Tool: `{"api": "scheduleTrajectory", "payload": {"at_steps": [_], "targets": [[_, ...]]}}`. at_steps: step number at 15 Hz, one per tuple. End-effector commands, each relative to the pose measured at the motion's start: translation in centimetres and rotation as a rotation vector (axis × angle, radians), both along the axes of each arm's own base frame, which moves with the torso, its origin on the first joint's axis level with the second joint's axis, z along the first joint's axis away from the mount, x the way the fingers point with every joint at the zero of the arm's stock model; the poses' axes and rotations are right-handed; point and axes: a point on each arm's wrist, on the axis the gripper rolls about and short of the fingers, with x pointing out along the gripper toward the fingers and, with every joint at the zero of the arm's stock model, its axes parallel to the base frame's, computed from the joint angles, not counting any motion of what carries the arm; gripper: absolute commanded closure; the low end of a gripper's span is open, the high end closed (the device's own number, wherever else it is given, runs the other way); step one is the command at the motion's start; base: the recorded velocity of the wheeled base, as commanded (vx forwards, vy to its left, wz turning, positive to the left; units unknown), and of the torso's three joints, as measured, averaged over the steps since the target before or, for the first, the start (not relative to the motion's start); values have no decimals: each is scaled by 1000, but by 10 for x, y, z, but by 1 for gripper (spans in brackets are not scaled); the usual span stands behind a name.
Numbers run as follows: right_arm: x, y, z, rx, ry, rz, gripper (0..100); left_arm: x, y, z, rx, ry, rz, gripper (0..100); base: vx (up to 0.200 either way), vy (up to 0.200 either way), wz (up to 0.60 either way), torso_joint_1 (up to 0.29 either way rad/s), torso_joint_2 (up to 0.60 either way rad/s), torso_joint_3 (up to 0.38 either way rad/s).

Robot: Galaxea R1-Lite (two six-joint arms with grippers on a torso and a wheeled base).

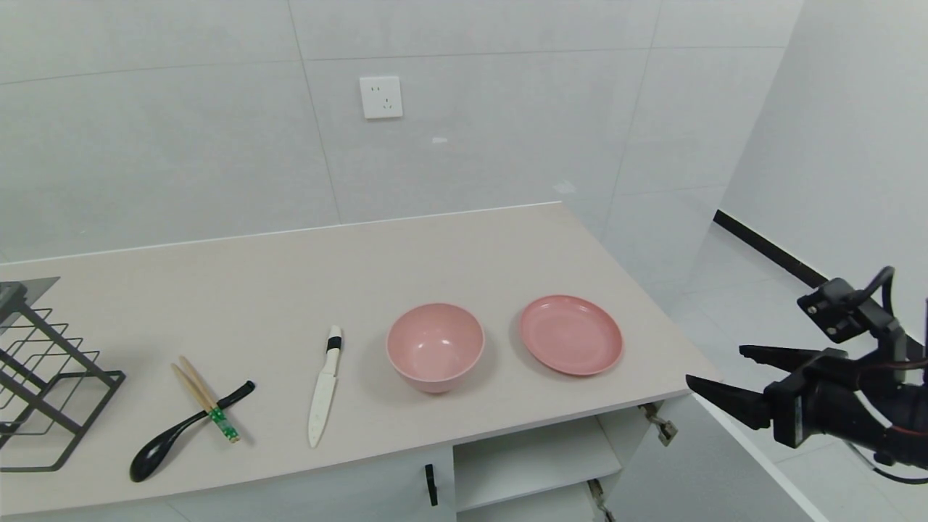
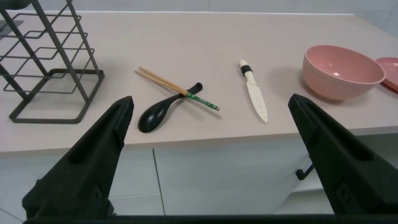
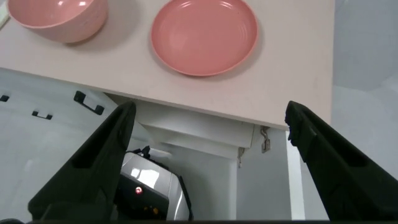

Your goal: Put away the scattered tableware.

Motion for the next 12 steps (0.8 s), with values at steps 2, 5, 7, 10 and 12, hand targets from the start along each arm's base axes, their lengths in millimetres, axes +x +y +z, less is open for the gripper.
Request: {"api": "scheduleTrajectory", "payload": {"at_steps": [2,5,7,10,12], "targets": [[26,6,-9,-9,50,5,0,0,0,0,0,1,1,0,0,0,0,0,0,0],[41,8,-14,-15,69,7,0,0,0,0,0,1,0,0,0,0,0,0,0,0],[54,11,-18,-25,58,15,0,0,0,0,0,1,0,0,0,0,0,0,0,0],[75,15,-30,-23,41,17,0,0,0,0,0,1,0,0,0,0,0,0,0,0],[85,16,-42,-24,45,17,0,0,0,0,-2,1,1,0,0,0,0,0,0,0]]}}
